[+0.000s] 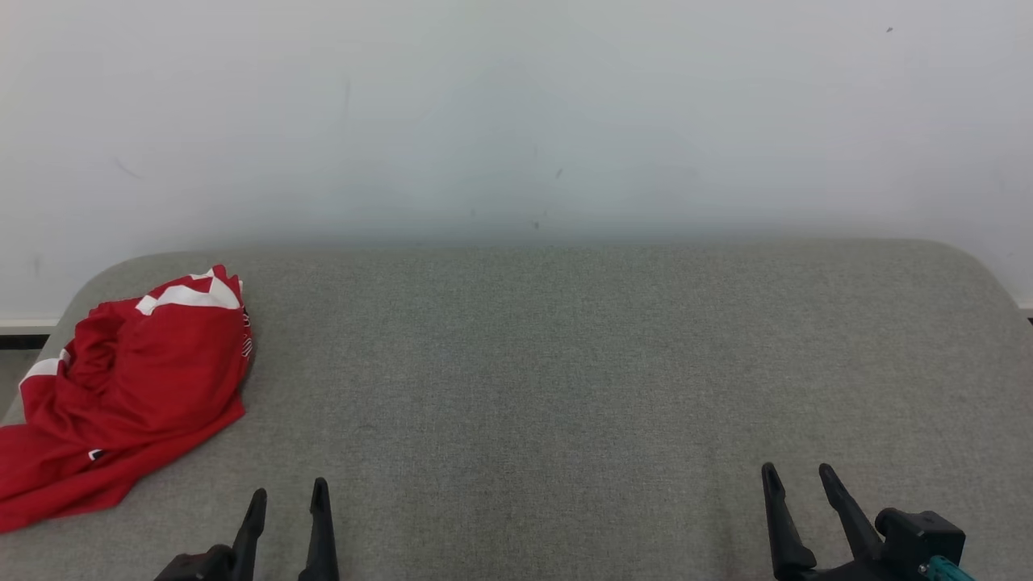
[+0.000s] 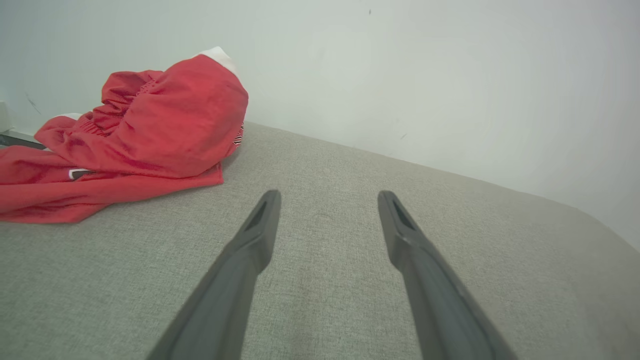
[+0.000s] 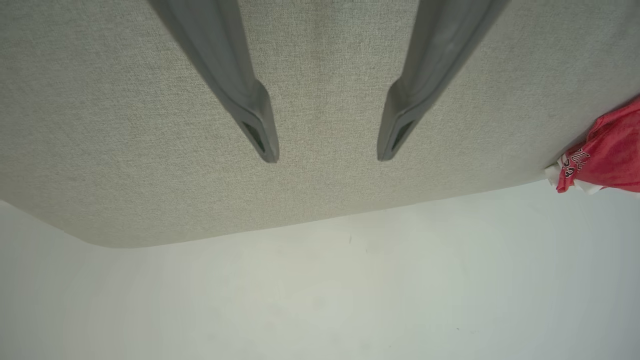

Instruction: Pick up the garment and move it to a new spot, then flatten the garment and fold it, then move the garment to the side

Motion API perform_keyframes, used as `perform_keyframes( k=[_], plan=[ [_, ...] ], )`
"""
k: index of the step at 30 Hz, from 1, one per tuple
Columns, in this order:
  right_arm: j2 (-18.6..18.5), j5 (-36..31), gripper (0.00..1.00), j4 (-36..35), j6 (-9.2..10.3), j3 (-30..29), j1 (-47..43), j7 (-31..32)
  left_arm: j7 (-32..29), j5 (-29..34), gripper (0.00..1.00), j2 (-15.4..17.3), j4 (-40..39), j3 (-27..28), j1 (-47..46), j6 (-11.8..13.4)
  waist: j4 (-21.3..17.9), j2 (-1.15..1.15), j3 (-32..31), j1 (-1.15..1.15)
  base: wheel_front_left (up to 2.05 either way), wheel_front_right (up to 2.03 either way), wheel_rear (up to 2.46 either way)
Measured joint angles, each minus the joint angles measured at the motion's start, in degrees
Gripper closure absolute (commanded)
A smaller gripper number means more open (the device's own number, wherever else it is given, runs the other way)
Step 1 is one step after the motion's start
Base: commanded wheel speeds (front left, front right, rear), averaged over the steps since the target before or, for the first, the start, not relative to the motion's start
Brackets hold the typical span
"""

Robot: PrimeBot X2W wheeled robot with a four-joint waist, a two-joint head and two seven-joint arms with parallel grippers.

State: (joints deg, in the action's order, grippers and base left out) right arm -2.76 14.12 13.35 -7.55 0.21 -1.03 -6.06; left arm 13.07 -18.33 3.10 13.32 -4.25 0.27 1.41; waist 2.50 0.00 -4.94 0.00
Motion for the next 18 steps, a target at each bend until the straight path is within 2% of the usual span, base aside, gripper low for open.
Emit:
perform_keyframes(
  k=[18],
  plan=[
    [0.0,-6.2,0.00,0.7,0.00,1.2,-0.7,-1.0,1.8,4.6,0.00,0.0,1.5,-0.6,-0.2,0.4,0.2,0.00,-1.3,0.00,0.00,0.00,0.00]
  ],
)
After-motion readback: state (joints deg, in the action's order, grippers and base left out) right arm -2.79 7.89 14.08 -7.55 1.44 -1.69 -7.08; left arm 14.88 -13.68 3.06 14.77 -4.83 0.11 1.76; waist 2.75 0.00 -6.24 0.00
